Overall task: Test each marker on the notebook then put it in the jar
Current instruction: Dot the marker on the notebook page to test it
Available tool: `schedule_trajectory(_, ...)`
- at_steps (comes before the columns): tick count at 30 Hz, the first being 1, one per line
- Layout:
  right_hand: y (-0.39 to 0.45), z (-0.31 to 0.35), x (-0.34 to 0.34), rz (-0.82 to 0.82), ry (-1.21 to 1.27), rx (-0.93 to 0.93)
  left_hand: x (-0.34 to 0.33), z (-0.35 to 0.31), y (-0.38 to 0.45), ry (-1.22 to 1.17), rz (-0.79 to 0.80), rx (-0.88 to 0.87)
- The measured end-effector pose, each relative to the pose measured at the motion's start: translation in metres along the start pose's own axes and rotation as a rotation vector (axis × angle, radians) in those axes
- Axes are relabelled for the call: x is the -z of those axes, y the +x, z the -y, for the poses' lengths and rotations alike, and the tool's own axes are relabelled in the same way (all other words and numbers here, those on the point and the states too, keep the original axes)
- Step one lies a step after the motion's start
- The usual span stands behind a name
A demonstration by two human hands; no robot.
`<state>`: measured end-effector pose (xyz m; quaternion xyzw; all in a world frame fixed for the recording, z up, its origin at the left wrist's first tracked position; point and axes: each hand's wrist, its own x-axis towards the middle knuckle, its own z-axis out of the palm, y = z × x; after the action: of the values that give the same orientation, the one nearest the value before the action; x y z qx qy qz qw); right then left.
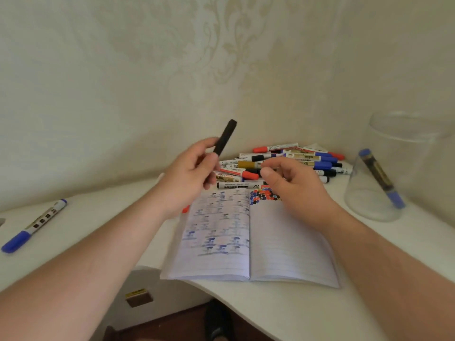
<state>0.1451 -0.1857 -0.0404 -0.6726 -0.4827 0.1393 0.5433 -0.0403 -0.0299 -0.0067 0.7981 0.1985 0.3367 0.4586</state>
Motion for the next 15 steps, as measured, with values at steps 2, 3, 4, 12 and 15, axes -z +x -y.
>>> schedule_trajectory(2,0.0,0.0,0.002,0.073,0.183,-0.023,-0.027,-0.004,0.003,0.186,0.211,-0.135)
schedule_trajectory(3,0.0,0.0,0.002,0.1,0.283,-0.032,-0.039,-0.004,0.004,0.319,0.299,-0.204)
schedule_trajectory(4,-0.001,0.002,0.003,0.112,0.338,-0.043,-0.05,-0.004,0.005,0.411,0.367,-0.262)
schedule_trajectory(12,0.006,0.003,0.009,-0.042,0.418,-0.204,-0.077,0.026,0.023,0.507,0.399,-0.332)
schedule_trajectory(15,0.008,0.0,0.009,-0.043,0.476,-0.234,-0.079,0.032,0.026,0.43,0.383,-0.348)
